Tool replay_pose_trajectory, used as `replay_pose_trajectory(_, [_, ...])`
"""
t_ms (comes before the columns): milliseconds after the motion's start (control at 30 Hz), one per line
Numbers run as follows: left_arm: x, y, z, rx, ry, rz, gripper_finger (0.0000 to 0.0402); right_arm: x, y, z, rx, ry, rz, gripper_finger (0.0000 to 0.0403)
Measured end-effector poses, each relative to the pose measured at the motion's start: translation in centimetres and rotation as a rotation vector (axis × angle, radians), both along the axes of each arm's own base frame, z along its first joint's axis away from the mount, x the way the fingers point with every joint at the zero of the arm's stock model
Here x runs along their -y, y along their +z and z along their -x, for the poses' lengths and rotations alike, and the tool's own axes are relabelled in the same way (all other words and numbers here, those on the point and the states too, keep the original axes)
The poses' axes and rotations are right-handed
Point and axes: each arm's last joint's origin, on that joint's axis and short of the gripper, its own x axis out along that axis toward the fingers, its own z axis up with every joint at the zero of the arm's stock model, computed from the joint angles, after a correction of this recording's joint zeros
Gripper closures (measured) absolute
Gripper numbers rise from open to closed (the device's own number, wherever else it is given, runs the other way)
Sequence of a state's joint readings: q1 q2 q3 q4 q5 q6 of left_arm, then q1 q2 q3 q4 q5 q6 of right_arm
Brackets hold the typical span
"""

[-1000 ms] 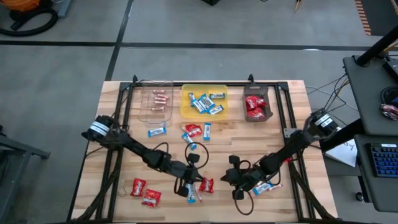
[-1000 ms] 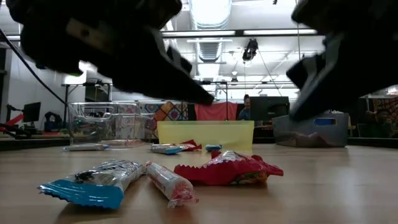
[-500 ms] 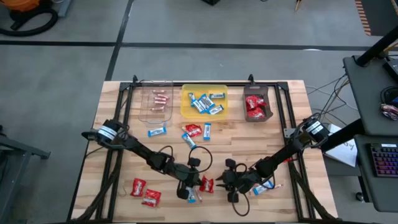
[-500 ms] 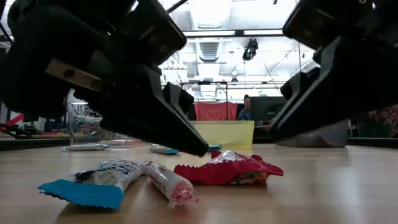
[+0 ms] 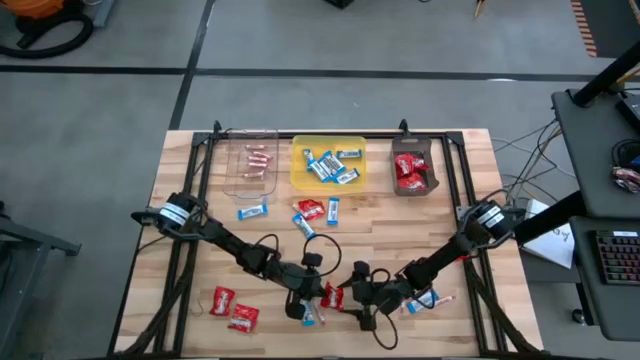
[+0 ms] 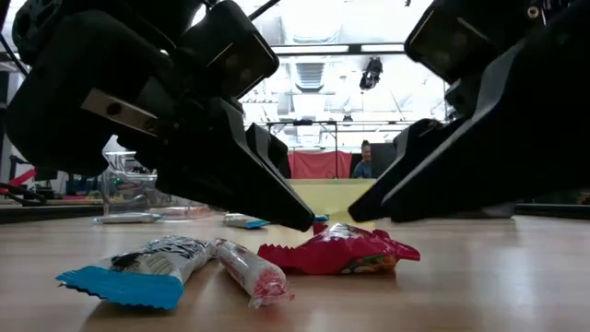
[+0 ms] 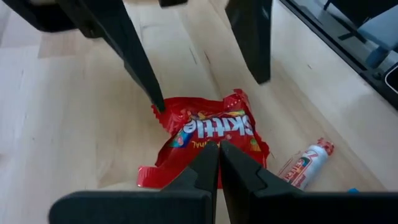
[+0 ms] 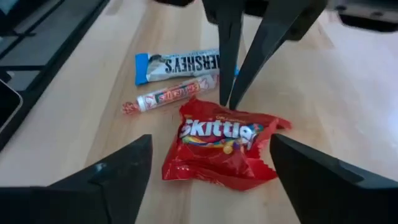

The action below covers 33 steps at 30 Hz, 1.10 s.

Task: Sort candy
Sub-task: Put the red candy into the black bin

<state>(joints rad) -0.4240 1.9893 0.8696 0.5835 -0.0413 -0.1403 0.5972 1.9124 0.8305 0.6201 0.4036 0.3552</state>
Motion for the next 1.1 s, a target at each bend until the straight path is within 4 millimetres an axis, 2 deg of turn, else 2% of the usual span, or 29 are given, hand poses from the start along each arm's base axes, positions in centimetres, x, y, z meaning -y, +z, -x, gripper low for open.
replay_pose_trajectory(133, [0.0, 0.1, 0.0, 0.002, 0.001, 0.001, 0.0402, -0.3, -0.8, -0.7, -0.011, -0.006, 0.011, 0.0071])
replay_pose_trajectory(500, [0.0, 0.3, 0.0, 0.007, 0.006, 0.013, 0.0402, 0.2, -1.4, -0.9, -0.045, -0.034, 0.027, 0.0078])
replay_pose_trajectory(767, [-0.1, 3.2, 0.3, 0.070, -0.013, 0.004, 0.0402, 0.8, -1.5, -1.2, -0.059, -0.036, 0.024, 0.0083])
replay_pose_trajectory(867, [-0.2, 4.9, 0.8, 0.087, -0.021, -0.004, 0.0402, 0.9, -1.5, -1.1, -0.066, -0.038, 0.029, 0.0110])
replay_pose_trajectory(1100, [-0.6, 9.4, 2.5, 0.140, -0.039, 0.003, 0.0402, 1.0, -1.5, -1.1, -0.072, -0.033, 0.028, 0.0215])
